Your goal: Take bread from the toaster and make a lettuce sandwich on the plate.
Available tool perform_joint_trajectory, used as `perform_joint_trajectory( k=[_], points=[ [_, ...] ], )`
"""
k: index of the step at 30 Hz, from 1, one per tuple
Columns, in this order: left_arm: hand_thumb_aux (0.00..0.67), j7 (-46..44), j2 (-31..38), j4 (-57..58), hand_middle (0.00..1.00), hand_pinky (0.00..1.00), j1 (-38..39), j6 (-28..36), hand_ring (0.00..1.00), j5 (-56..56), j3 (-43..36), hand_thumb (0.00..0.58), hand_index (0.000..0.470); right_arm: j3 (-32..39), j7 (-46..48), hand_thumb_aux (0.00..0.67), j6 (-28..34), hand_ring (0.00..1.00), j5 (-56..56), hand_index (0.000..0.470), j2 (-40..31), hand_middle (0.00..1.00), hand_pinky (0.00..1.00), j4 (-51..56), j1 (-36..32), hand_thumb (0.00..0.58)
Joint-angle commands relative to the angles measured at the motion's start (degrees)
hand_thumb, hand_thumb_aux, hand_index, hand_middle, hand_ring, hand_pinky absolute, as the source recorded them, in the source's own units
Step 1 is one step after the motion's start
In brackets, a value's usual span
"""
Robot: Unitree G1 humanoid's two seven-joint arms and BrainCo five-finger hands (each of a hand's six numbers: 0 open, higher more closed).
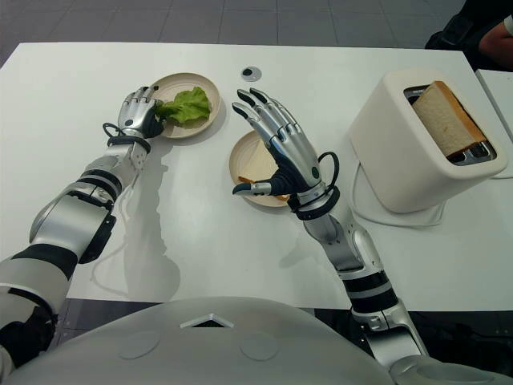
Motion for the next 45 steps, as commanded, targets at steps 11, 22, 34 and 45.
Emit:
perform_joint_trajectory(
  k=[11, 22, 34, 45],
  points=[
    [0.67, -14.79, -7.65, -22.56, 0.0, 0.0, 13.33, -26.04, 0.0, -17.13, 4.65, 0.58, 0.47, -7.6, -0.67, 0.0, -0.51, 0.0, 5.29, 0.0, 0.57, 0.0, 0.0, -0.84, -0.36, 0.0],
    [0.67, -23.79, -9.82, -28.84, 0.0, 0.0, 22.75, -24.89, 0.0, -11.7, -3.82, 0.58, 0.47, -15.62, -0.87, 0.0, -0.46, 0.0, 6.35, 0.0, -1.69, 0.0, 0.0, -1.12, -1.17, 0.0],
    [0.0, -23.36, -5.4, -37.39, 0.0, 0.0, 23.44, -21.19, 0.0, -7.39, -4.09, 0.0, 0.0, -49.28, 4.46, 0.0, 9.18, 0.0, 11.17, 0.0, -13.73, 0.0, 0.0, -9.29, 5.37, 0.0],
    [0.0, -23.77, -2.41, -46.44, 0.0, 0.0, 27.15, -18.07, 0.0, -7.98, -0.98, 0.0, 0.0, -46.1, 10.64, 0.0, 16.75, 0.0, 4.52, 0.0, -19.9, 0.0, 0.0, 11.52, 15.22, 0.0]
  ],
)
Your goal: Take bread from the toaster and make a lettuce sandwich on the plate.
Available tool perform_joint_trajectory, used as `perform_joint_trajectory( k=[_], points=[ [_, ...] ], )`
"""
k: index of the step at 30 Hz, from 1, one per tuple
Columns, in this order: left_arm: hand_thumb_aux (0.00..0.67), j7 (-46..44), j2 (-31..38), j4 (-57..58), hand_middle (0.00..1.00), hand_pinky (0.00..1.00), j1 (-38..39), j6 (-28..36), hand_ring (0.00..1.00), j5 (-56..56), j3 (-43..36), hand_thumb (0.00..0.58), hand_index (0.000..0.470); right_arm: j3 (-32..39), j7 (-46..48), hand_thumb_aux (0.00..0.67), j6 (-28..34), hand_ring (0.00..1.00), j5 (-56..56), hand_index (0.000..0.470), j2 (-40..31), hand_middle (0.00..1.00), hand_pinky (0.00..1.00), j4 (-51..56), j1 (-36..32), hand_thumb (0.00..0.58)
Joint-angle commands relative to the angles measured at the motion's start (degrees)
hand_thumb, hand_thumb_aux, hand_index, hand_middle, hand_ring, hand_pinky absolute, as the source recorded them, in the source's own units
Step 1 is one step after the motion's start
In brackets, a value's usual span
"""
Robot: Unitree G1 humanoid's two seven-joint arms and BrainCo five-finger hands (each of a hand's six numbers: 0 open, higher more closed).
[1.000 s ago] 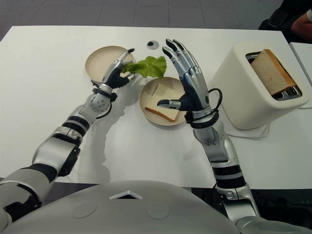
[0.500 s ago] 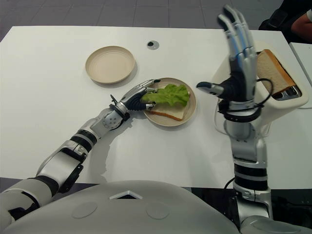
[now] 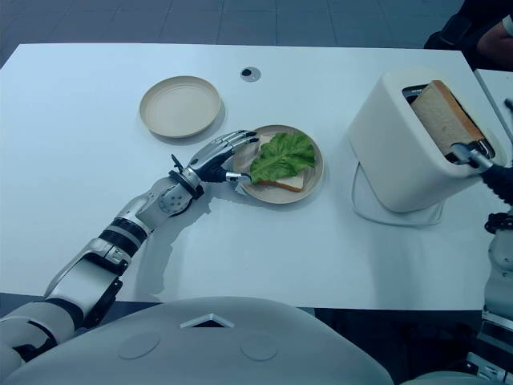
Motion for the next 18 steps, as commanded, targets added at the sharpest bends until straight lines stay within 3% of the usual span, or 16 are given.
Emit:
perform_joint_trajectory(
  k=[1, 3, 4, 5, 6, 7, 8, 9, 10, 14, 18],
  points=[
    [0.0, -0.5, 0.86, -2.67, 0.0, 0.0, 2.03, 1.01, 0.0, -1.19, 1.69, 0.0, 0.0, 3.2, 0.0, 0.0, 0.78, 0.0, -0.06, 0.0, -2.97, 0.0, 0.0, 4.54, -2.93, 0.0],
    [0.0, -0.79, 1.15, -4.07, 0.0, 0.0, 3.11, 1.2, 0.0, -1.93, 2.53, 0.0, 0.0, 4.6, -0.52, 0.0, 0.82, 0.0, 0.13, 0.0, -4.1, 0.0, 0.0, 6.82, -4.64, 0.0],
    [0.0, -0.89, 1.24, -4.55, 0.0, 0.0, 3.56, 1.31, 0.0, -2.19, 2.87, 0.0, 0.0, 5.58, -0.64, 0.042, 0.58, 0.0, 0.1, 0.029, -4.47, 0.0, 0.0, 7.42, -5.29, 0.071],
    [0.0, -0.92, 1.26, -4.78, 0.0, 0.0, 3.93, 1.43, 0.0, -2.34, 3.17, 0.0, 0.0, 6.48, -0.73, 0.126, 0.32, 0.0, 0.18, 0.088, -4.69, 0.0, 0.0, 7.49, -5.68, 0.198],
    [0.0, -0.74, 1.26, -4.53, 0.0, 0.0, 4.14, 1.53, 0.0, -2.25, 3.35, 0.0, 0.0, 7.25, -0.92, 0.294, -0.04, 0.0, 0.36, 0.206, -4.81, 0.0, 0.0, 7.1, -5.92, 0.398],
    [0.0, -0.4, 1.31, -3.98, 0.0, 0.0, 4.23, 1.69, 0.0, -1.91, 3.39, 0.0, 0.0, 7.68, -1.22, 0.502, -0.46, 0.37, 0.54, 0.352, -4.88, 0.37, 0.37, 6.46, -5.94, 0.543],
    [0.0, -0.17, 1.31, -3.39, 0.0, 0.0, 4.3, 1.75, 0.0, -1.89, 3.51, 0.0, 0.0, 7.8, -1.75, 0.67, -0.96, 0.82, 0.79, 0.47, -4.91, 0.82, 0.82, 5.61, -5.81, 0.58],
    [0.0, -0.06, 1.32, -3.07, 0.0, 0.0, 4.37, 1.78, 0.0, -1.87, 3.58, 0.0, 0.0, 7.69, -2.32, 0.67, -1.4, 0.98, 1.14, 0.47, -4.9, 0.98, 0.98, 4.81, -5.61, 0.58],
    [0.0, -0.03, 1.32, -2.89, 0.0, 0.0, 4.44, 1.76, 0.0, -1.9, 3.67, 0.0, 0.0, 7.42, -2.98, 0.67, -1.72, 1.0, 1.37, 0.47, -4.88, 1.0, 1.0, 3.79, -5.28, 0.58],
    [0.005, 0.28, 0.85, -1.89, 0.0, 0.0, 4.53, 1.64, 0.0, -2.72, 4.28, 0.009, 0.004, 5.14, -7.1, 0.67, -4.62, 1.0, 3.46, 0.47, -3.08, 1.0, 1.0, -3.74, -5.9, 0.58],
    [0.024, 0.89, 0.15, -0.65, 0.0, 0.0, 4.12, 1.05, 0.0, -4.03, 5.11, 0.04, 0.017, -0.38, -18.91, 0.67, -9.2, 1.0, 6.35, 0.47, 1.1, 1.0, 1.0, -9.79, -12.99, 0.58]
  ],
)
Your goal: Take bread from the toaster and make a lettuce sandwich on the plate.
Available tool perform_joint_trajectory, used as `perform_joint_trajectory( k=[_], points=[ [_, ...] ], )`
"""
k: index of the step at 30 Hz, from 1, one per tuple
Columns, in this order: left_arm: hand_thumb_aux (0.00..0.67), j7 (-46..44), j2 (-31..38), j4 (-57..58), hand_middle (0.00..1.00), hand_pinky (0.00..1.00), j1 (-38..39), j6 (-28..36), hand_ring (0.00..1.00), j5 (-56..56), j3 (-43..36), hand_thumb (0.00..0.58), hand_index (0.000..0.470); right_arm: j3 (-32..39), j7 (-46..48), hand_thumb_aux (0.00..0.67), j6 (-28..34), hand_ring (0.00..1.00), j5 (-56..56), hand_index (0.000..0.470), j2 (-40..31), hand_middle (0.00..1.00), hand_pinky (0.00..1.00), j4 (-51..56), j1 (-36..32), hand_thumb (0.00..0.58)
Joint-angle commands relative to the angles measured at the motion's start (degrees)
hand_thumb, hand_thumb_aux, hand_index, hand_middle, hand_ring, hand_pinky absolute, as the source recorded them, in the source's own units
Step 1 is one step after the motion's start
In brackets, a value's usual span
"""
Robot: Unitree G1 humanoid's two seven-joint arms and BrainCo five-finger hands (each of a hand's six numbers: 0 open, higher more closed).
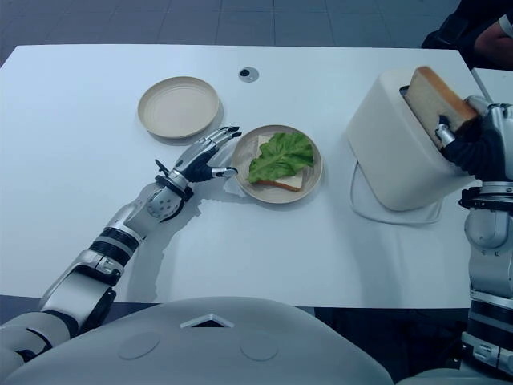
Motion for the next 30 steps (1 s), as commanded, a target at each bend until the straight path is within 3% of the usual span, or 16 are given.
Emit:
perform_joint_trajectory(
  k=[1, 3, 5, 8, 12, 14, 18, 23, 30],
  points=[
    [0.029, 0.49, -0.6, 1.68, 0.0, 0.0, 0.02, -0.31, 0.0, -1.93, 1.25, 0.049, 0.02, -5.65, -10.33, 0.67, -6.12, 1.0, 6.6, 0.47, 4.4, 1.0, 1.0, -8.61, -7.83, 0.58],
    [0.047, 1.11, -0.76, 1.95, 0.0, 0.0, -0.08, -0.78, 0.0, -2.59, 2.01, 0.079, 0.033, -2.1, -7.79, 0.67, -9.29, 1.0, 15.56, 0.47, 6.19, 1.0, 1.0, -13.08, -10.22, 0.58],
    [0.063, 2.09, -1.2, 2.28, 0.0, 0.0, -0.52, -1.54, 0.0, -3.31, 2.81, 0.104, 0.044, 7.58, 0.38, 0.67, -8.24, 1.0, 26.17, 0.47, 7.93, 1.0, 1.0, -13.81, -11.38, 0.58],
    [0.05, 3.04, -1.78, 2.31, 0.0, 0.0, -1.06, -2.27, 0.0, -3.74, 3.36, 0.083, 0.035, 19.19, 10.52, 0.67, -5.44, 1.0, 35.22, 0.47, 10.88, 1.0, 1.0, -10.07, -13.48, 0.58],
    [0.024, 4.02, -1.35, 1.6, 0.0, 0.0, -1.19, -3.02, 0.0, -4.2, 4.67, 0.04, 0.017, 28.77, 24.05, 0.67, 3.07, 1.0, 42.2, 0.47, 12.76, 1.0, 1.0, -1.76, -16.35, 0.58],
    [0.0, 4.61, -0.44, 0.67, 0.0, 0.0, -0.66, -3.67, 0.0, -4.28, 5.7, 0.0, 0.0, 30.58, 31.19, 0.67, 5.17, 1.0, 44.37, 0.47, 11.85, 1.0, 1.0, 4.45, -17.16, 0.58],
    [0.0, 5.03, 1.74, -0.51, 0.0, 0.0, 0.27, -4.09, 0.0, -4.49, 7.78, 0.0, 0.0, 31.77, 41.08, 0.67, 5.37, 1.0, 43.69, 0.47, 9.94, 1.0, 1.0, 17.85, -22.0, 0.58],
    [0.0, 4.28, 3.25, -2.54, 0.0, 0.0, 1.15, -5.62, 0.0, -3.55, 7.67, 0.0, 0.0, 32.47, 45.07, 0.67, 3.87, 1.0, 40.12, 0.47, 9.46, 1.0, 1.0, 26.53, -27.44, 0.58],
    [0.0, 1.69, 5.2, -9.6, 0.0, 0.0, 1.1, -11.69, 0.0, 2.84, 2.55, 0.0, 0.0, 37.48, 44.84, 0.67, -0.57, 1.0, 29.13, 0.47, 8.5, 1.0, 1.0, 35.23, -29.82, 0.58]
  ],
)
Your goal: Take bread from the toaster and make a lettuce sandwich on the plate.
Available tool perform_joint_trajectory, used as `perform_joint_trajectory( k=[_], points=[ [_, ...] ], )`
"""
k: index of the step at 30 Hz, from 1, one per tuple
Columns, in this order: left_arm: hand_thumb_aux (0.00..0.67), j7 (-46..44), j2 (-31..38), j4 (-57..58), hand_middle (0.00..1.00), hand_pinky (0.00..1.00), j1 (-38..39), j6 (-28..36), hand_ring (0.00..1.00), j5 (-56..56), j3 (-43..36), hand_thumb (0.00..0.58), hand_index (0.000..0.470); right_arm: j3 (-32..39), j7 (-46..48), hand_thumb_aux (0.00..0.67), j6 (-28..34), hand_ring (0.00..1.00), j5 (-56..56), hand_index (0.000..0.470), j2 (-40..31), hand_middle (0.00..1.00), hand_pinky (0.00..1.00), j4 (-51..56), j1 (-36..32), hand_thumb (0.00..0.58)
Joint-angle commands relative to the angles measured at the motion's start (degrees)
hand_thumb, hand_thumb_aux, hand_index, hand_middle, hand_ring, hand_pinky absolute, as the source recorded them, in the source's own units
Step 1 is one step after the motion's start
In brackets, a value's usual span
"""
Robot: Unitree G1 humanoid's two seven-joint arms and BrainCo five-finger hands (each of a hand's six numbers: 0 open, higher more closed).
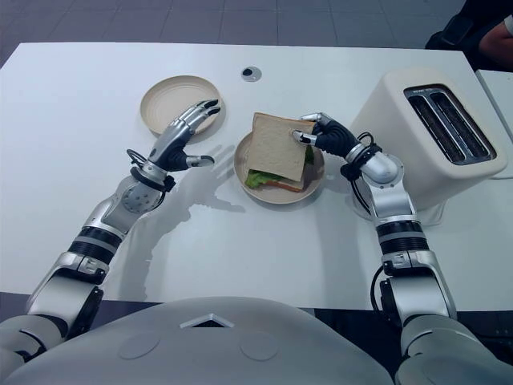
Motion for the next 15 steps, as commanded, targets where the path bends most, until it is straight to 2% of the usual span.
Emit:
perform_joint_trajectory(
  k=[1, 5, 6, 7, 9, 13, 14, 15],
  points=[
    [0.0, -2.38, 1.03, -1.58, 0.0, 0.0, -0.8, -2.3, 0.0, 5.27, -4.21, 0.0, 0.0, 3.15, -1.39, 0.67, -2.96, 1.0, -6.7, 0.47, -0.54, 1.0, 1.0, 6.51, -2.05, 0.58],
    [0.026, -8.67, 0.41, 2.52, 0.0, 0.0, -2.91, -4.42, 0.0, 9.48, -11.7, 0.045, 0.018, 3.56, -4.53, 0.67, -6.06, 1.0, -9.79, 0.47, -0.51, 1.0, 1.0, 11.35, -3.49, 0.58],
    [0.008, -10.74, 0.35, 4.91, 0.0, 0.0, -3.49, -4.2, 0.0, 10.87, -13.87, 0.014, 0.006, 3.39, -5.09, 0.67, -6.57, 1.0, -9.95, 0.47, -0.43, 1.0, 1.0, 11.64, -3.62, 0.58],
    [0.029, -12.66, 0.33, 7.04, 0.0, 0.0, -3.88, -3.39, 0.0, 12.0, -15.5, 0.049, 0.02, 3.31, -5.59, 0.67, -6.97, 1.0, -10.16, 0.47, -0.33, 1.0, 1.0, 11.85, -3.85, 0.58],
    [0.032, -15.14, 0.63, 10.13, 0.0, 0.0, -4.22, -2.36, 0.0, 12.33, -17.37, 0.053, 0.022, 3.12, -6.45, 0.67, -7.48, 1.0, -10.52, 0.47, 0.01, 1.0, 1.0, 12.13, -4.33, 0.58],
    [0.071, -16.34, 1.57, 12.37, 0.0, 0.0, -4.32, -1.5, 0.0, 10.28, -17.93, 0.116, 0.05, 2.04, -9.57, 0.67, -9.29, 1.0, -11.43, 0.47, -0.01, 1.0, 1.0, 10.02, -3.5, 0.58],
    [0.102, -16.28, 1.92, 12.2, 0.0, 0.0, -4.13, -1.57, 0.0, 9.78, -17.81, 0.164, 0.072, 1.53, -12.17, 0.284, -10.41, 0.36, -12.72, 0.199, -0.23, 0.36, 0.36, 9.26, -3.26, 0.387],
    [0.105, -16.34, 2.33, 11.73, 0.0, 0.0, -3.76, -1.81, 0.0, 8.91, -17.58, 0.168, 0.074, 0.83, -16.09, 0.0, -11.52, 0.0, -14.9, 0.0, -0.59, 0.0, 0.0, 8.47, -3.26, 0.0]
  ],
)
